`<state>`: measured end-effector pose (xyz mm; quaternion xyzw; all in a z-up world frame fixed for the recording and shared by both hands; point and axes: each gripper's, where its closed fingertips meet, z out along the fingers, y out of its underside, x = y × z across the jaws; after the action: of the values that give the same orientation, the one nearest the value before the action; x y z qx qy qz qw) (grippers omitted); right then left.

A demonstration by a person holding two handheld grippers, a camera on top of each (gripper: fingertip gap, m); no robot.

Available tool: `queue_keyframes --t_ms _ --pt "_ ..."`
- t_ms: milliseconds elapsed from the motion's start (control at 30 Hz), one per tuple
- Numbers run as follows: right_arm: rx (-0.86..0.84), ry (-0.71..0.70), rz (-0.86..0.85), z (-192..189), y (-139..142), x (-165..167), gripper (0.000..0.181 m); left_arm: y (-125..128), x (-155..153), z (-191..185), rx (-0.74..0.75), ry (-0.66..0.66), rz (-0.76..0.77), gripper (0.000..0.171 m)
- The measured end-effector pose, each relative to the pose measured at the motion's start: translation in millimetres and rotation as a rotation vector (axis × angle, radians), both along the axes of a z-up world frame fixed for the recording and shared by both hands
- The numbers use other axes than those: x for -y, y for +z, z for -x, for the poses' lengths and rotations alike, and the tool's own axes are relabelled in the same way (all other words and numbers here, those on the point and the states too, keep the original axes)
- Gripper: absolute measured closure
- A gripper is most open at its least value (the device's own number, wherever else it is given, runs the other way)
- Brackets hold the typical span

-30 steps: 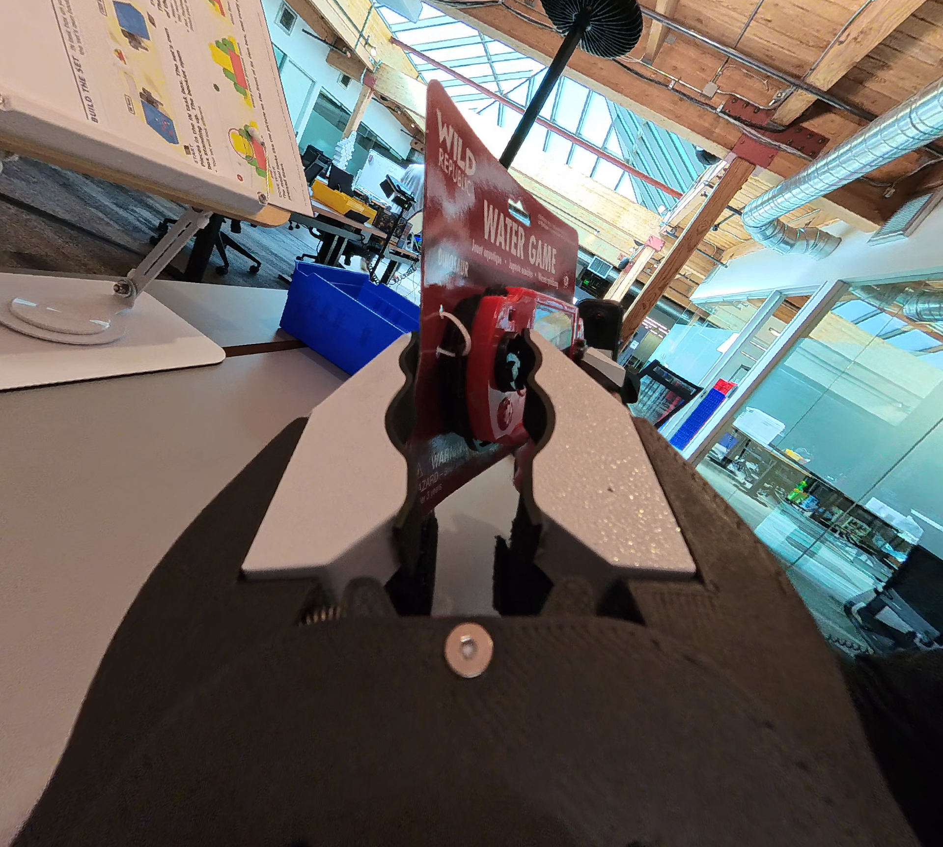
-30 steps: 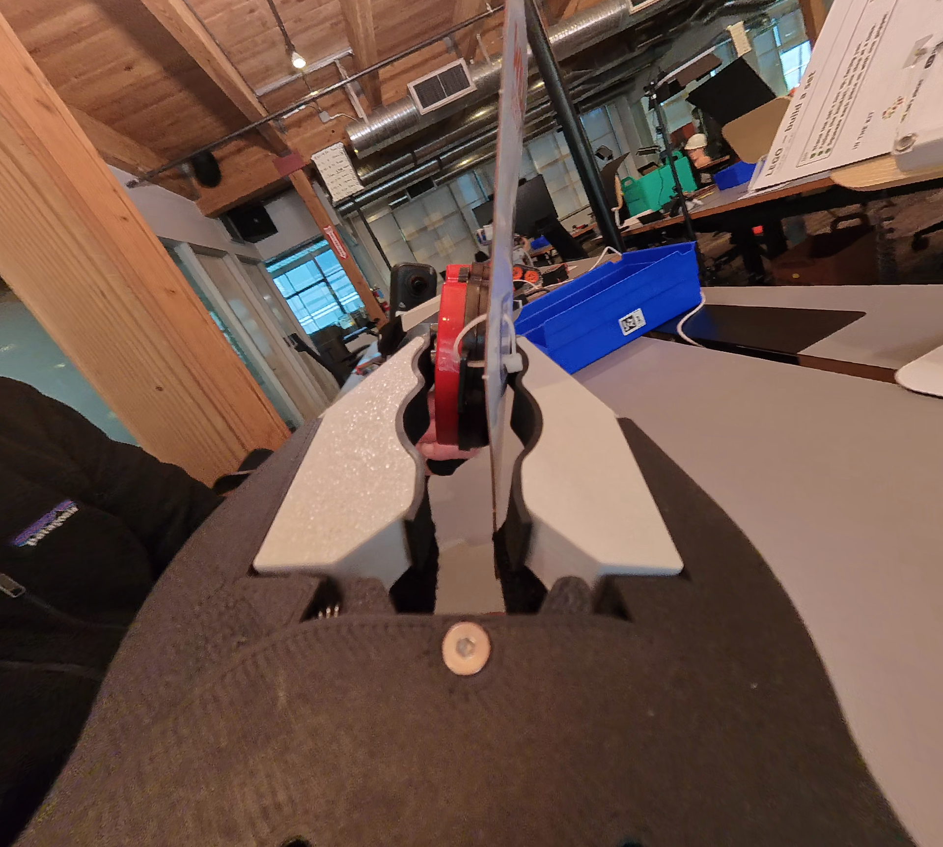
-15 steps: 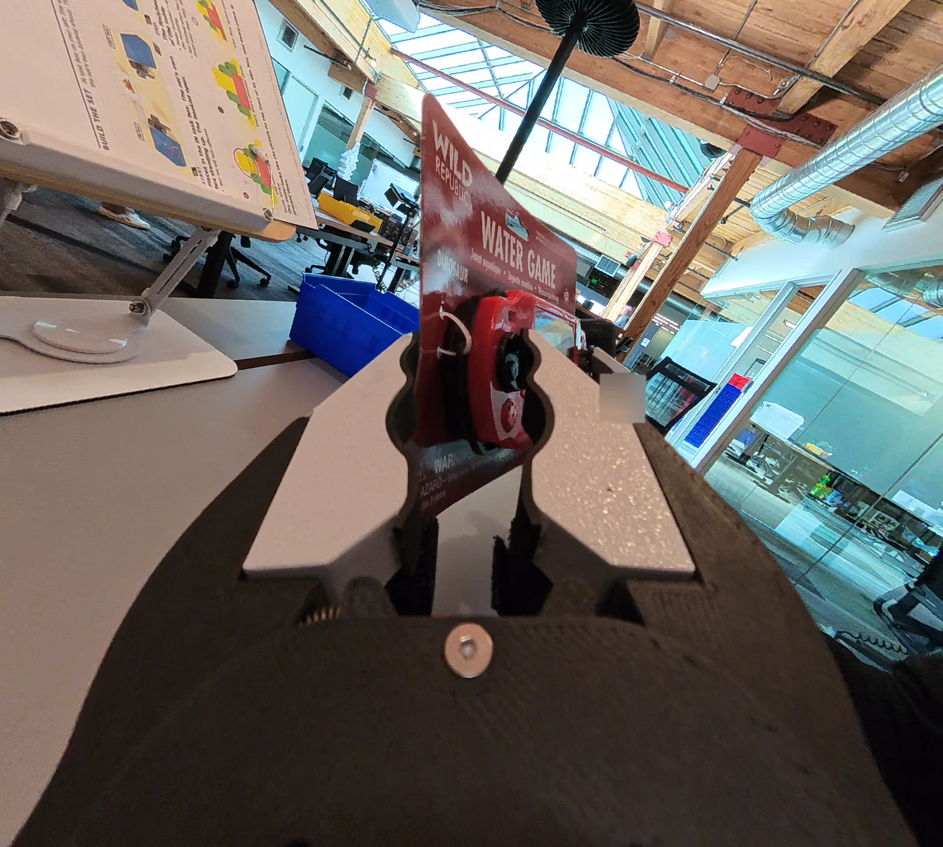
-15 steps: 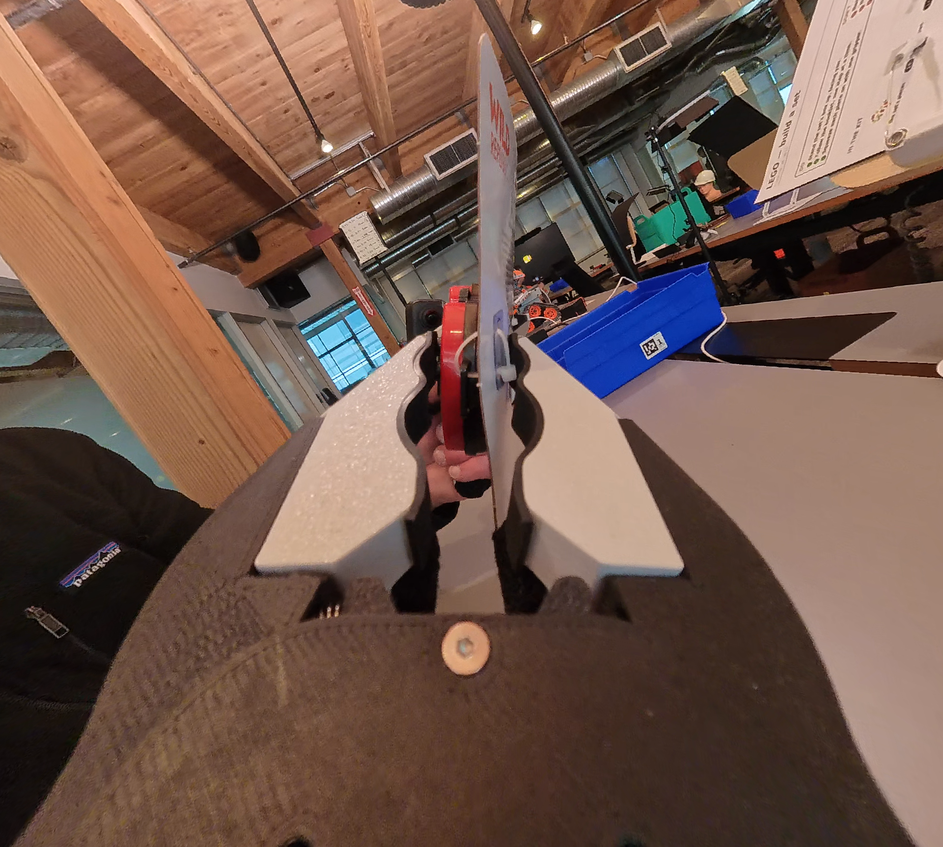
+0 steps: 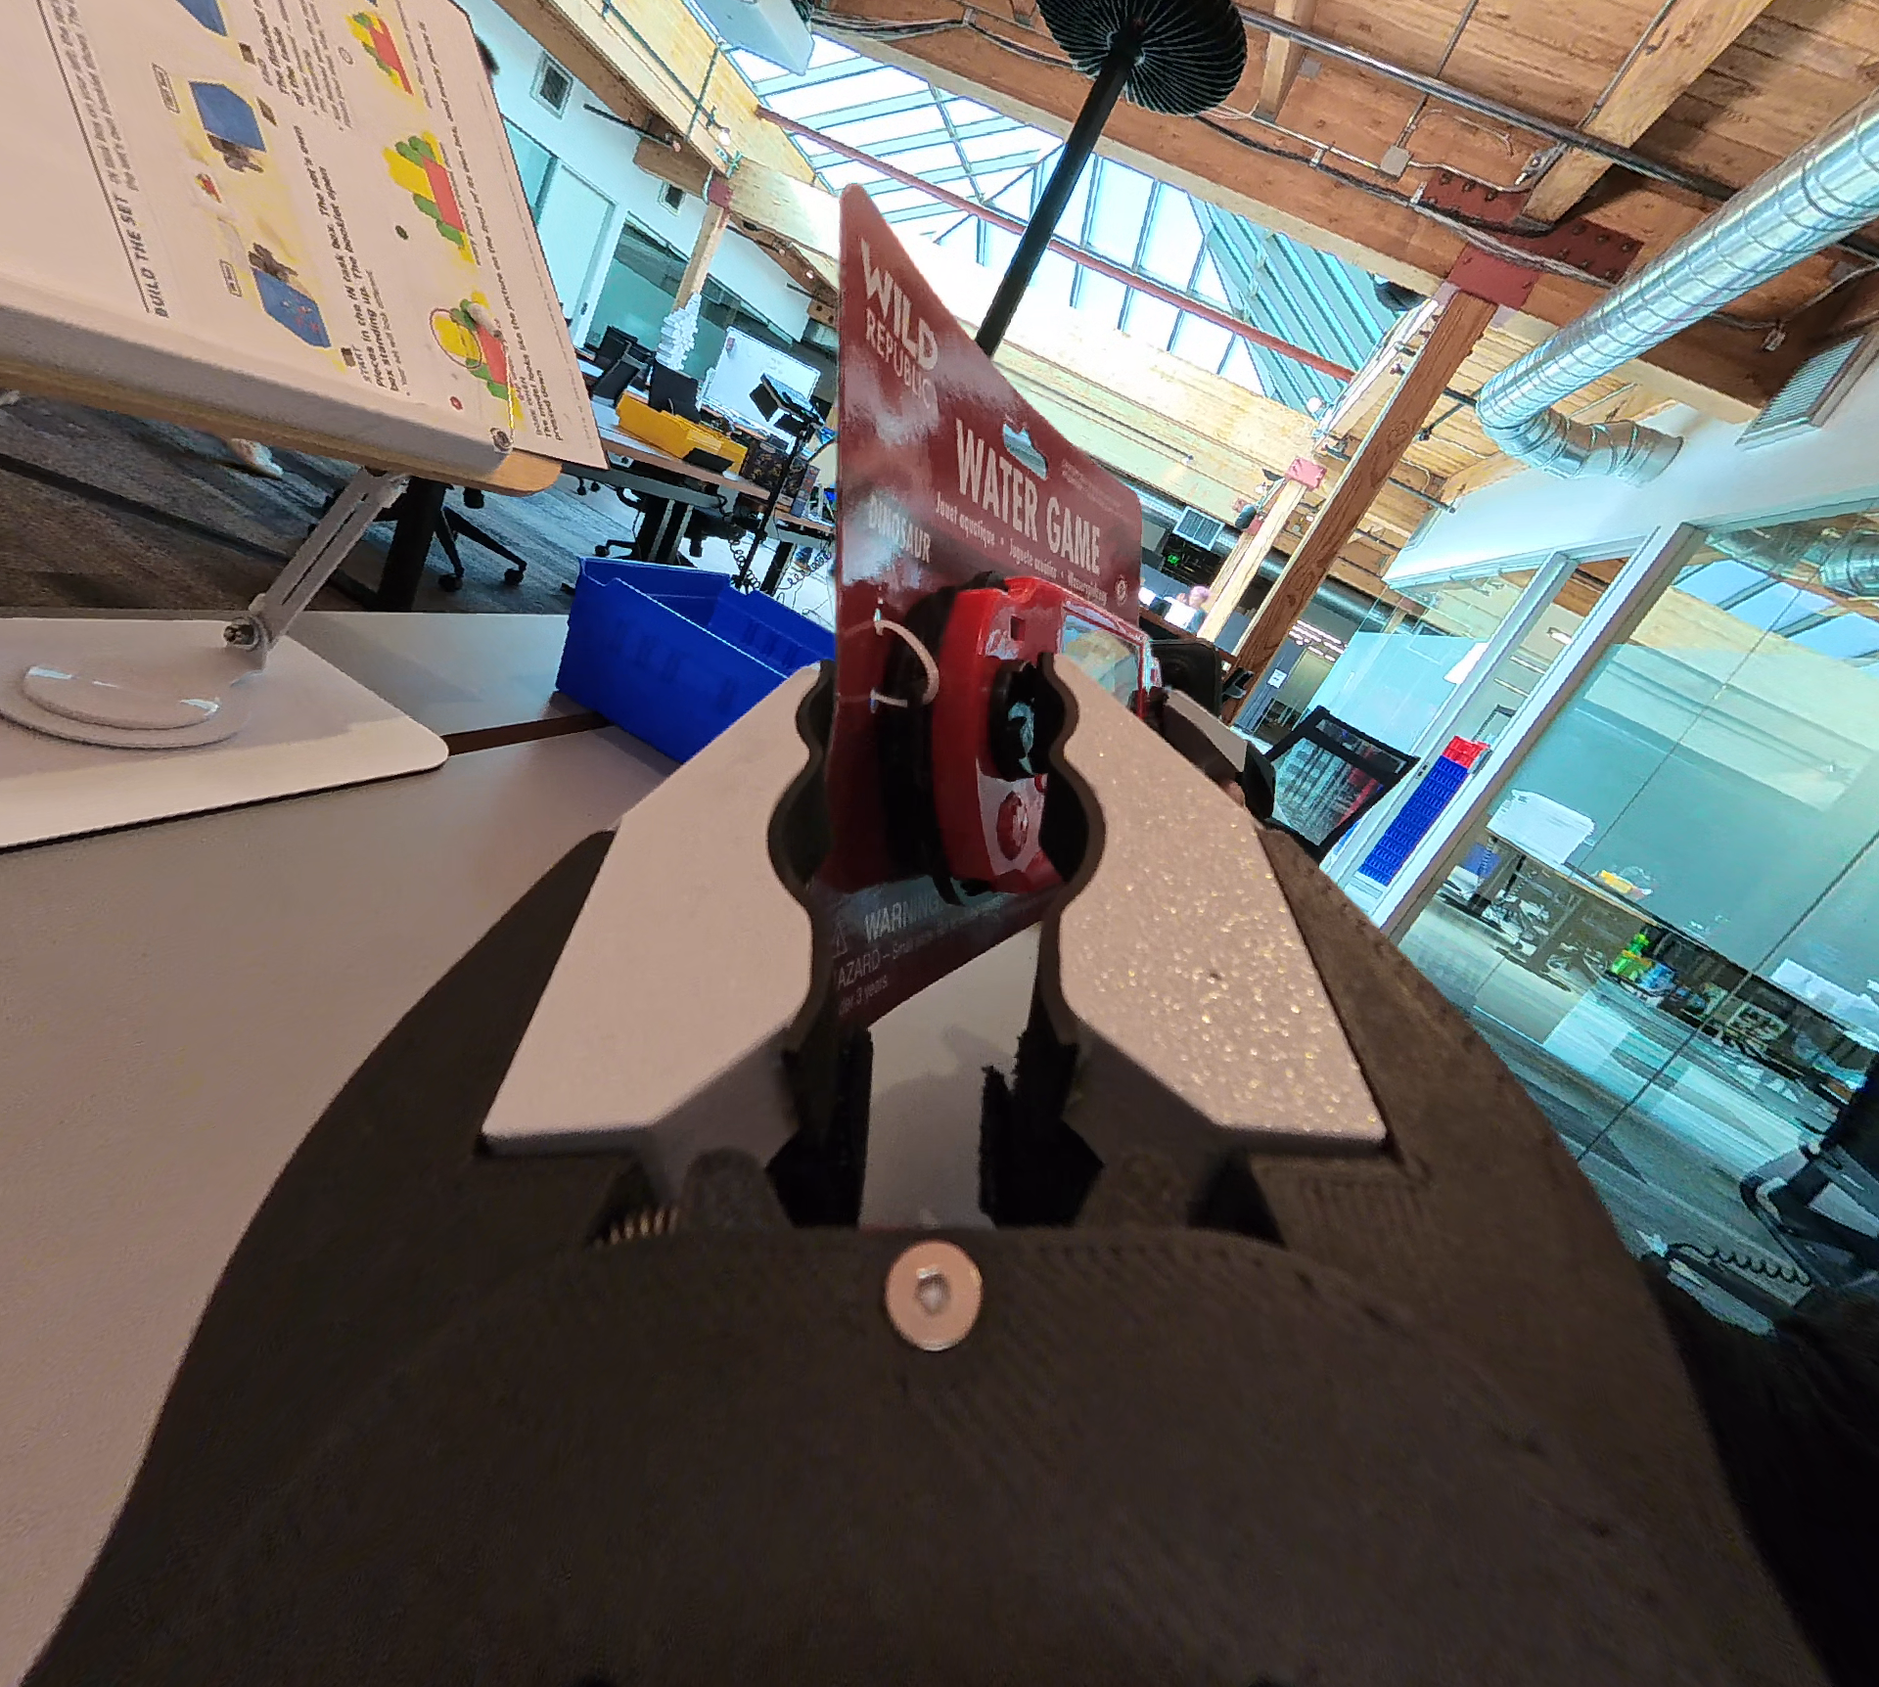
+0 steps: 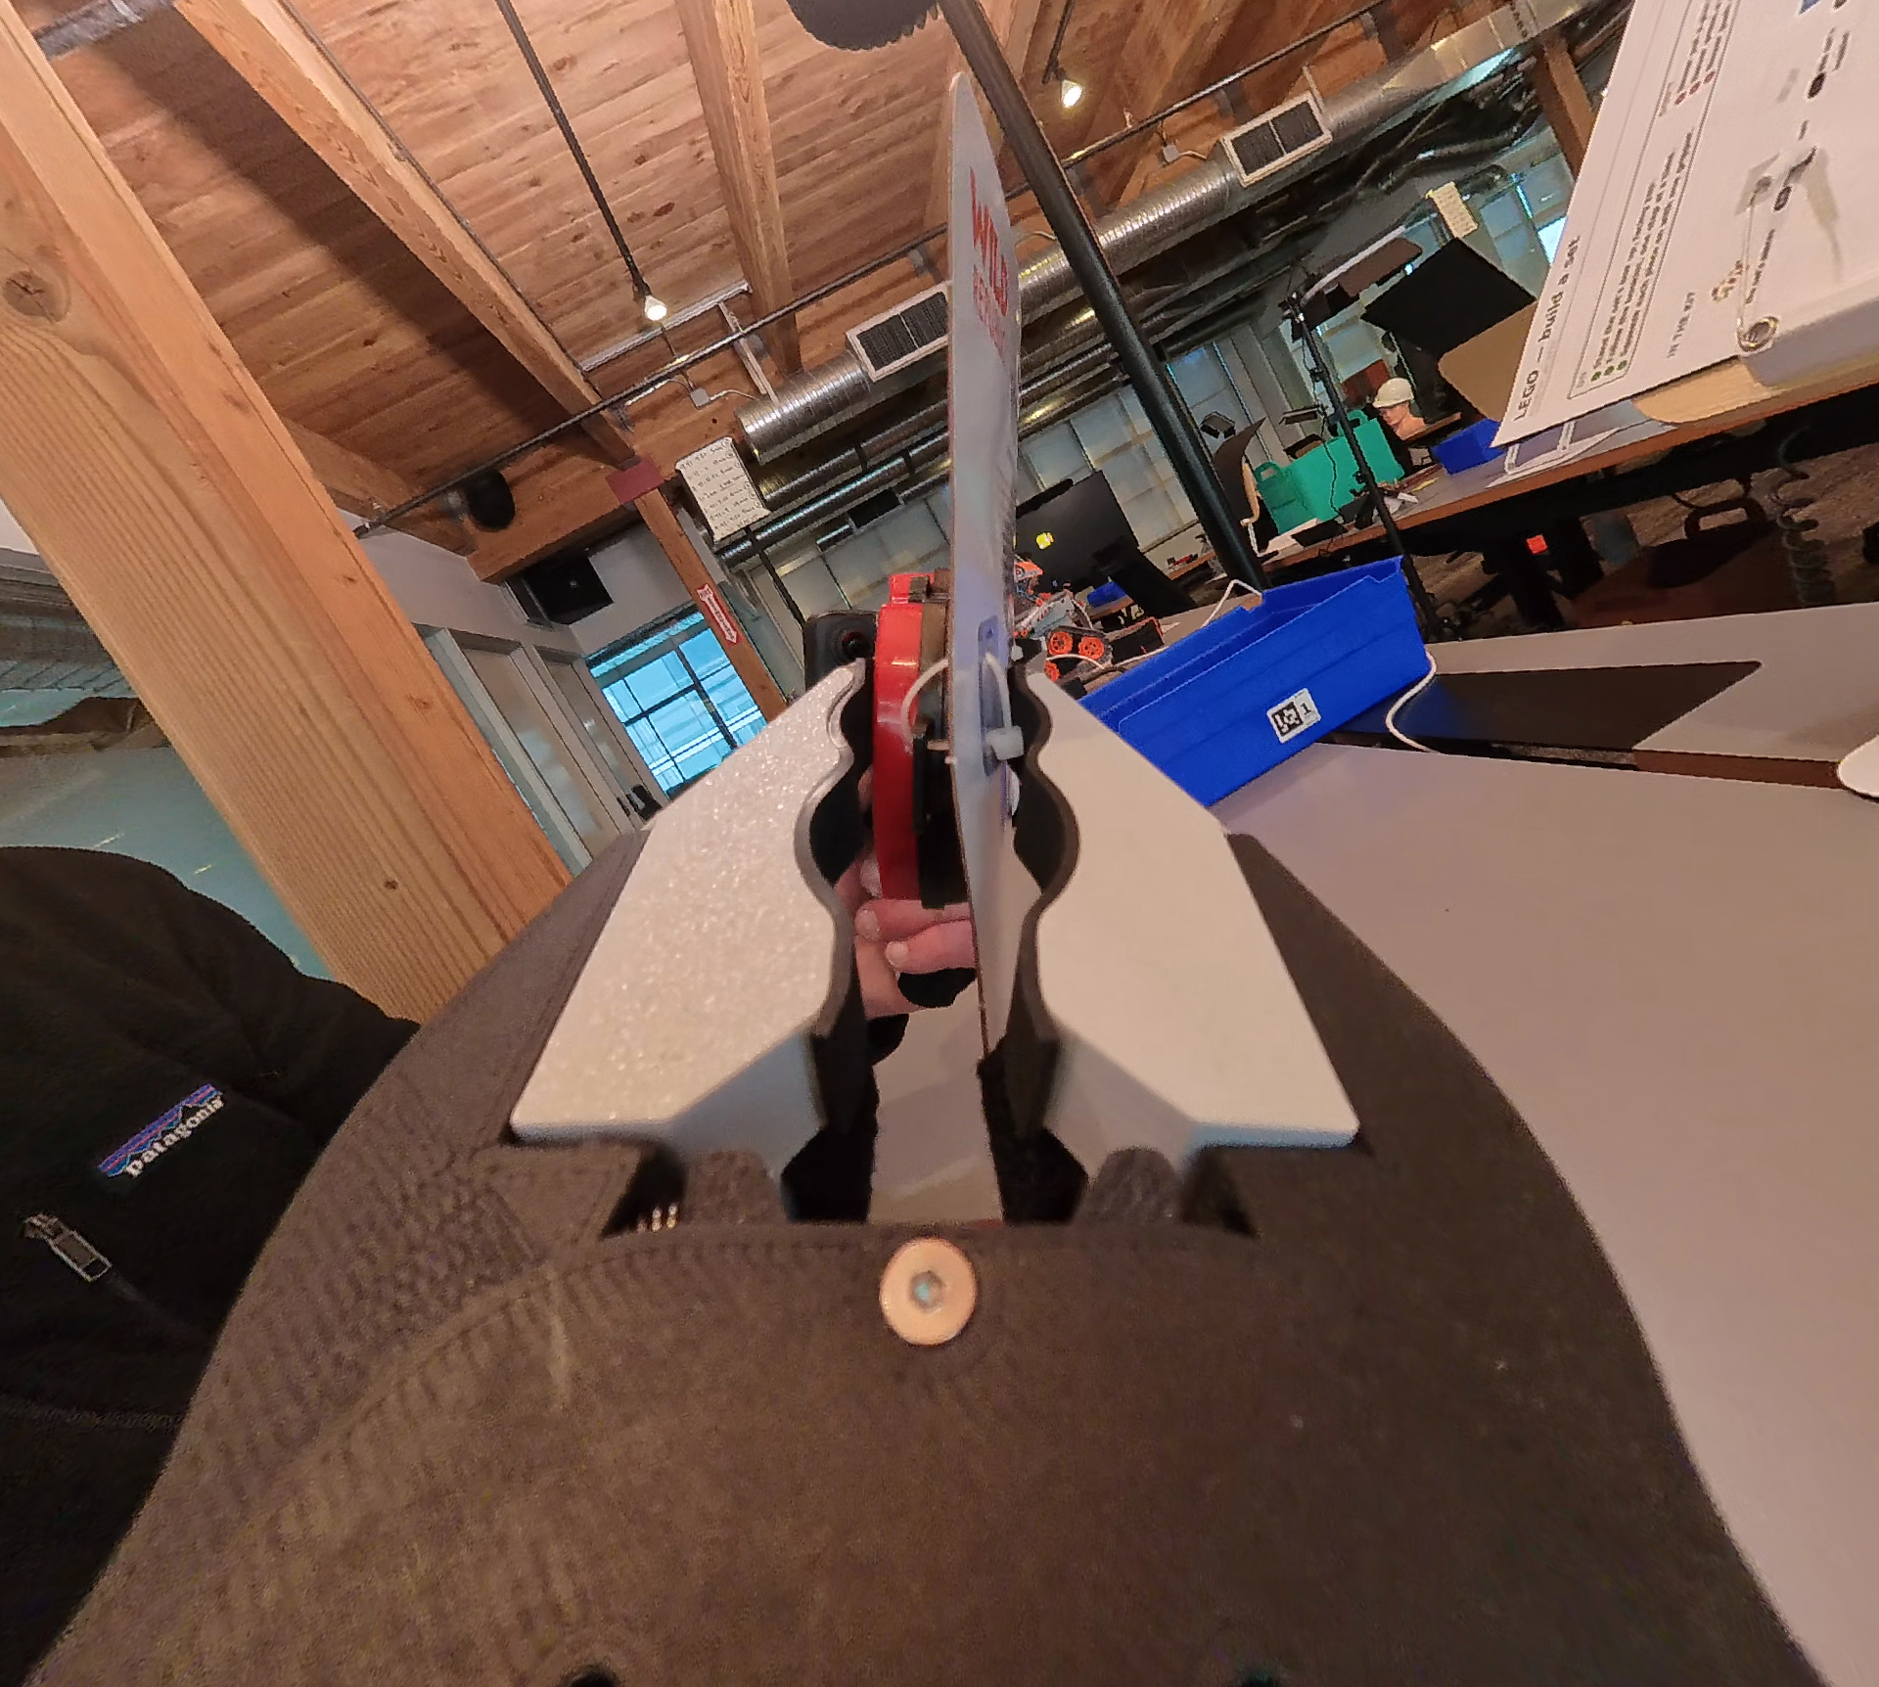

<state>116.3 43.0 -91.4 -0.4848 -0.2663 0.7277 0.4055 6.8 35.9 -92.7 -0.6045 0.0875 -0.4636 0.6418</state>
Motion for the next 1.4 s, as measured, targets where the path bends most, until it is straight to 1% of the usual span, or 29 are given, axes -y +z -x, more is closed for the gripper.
queue_keyframes --t_ms 100,333,500,700,967,1033,1133,1200,1267,1400 --pt "-0.032 0.000 0.018 -2.1 2.6 -1.9 0.156 0.3 0.7 -1.9 -0.004 -0.006 -0.002 0.136" --pt "-0.040 0.001 0.026 -3.5 2.3 -3.0 0.155 -0.7 0.4 -3.6 -0.014 -0.004 0.001 0.136" --pt "-0.032 0.005 0.020 -3.0 1.5 -1.9 0.156 -0.5 0.8 -2.9 -0.019 -0.001 0.000 0.136" --pt "0.002 -0.015 -0.029 -3.8 2.8 1.2 0.159 -0.6 1.3 -3.9 -0.009 -0.012 0.002 0.135" --pt "-0.008 -0.022 -0.014 -3.7 3.9 0.2 0.158 0.1 1.5 -4.5 -0.015 -0.007 0.002 0.135" --pt "0.006 0.000 0.011 -0.3 -0.2 2.2 0.155 -0.6 2.7 -1.4 -0.007 0.003 0.010 0.136" --pt "0.117 0.086 -0.009 8.1 -16.1 21.2 0.147 -9.0 6.9 8.8 0.006 0.024 0.050 0.136" --pt "0.179 0.104 -0.041 11.1 -26.0 31.3 0.150 -18.2 12.3 12.4 0.025 0.009 0.085 0.136" --pt "0.207 0.113 -0.052 12.5 -33.1 36.8 0.151 -25.3 16.1 14.3 0.051 0.007 0.117 0.136" --pt "0.258 0.149 -0.058 13.0 -45.1 49.7 0.151 -30.7 23.8 14.6 0.045 0.010 0.141 0.136"
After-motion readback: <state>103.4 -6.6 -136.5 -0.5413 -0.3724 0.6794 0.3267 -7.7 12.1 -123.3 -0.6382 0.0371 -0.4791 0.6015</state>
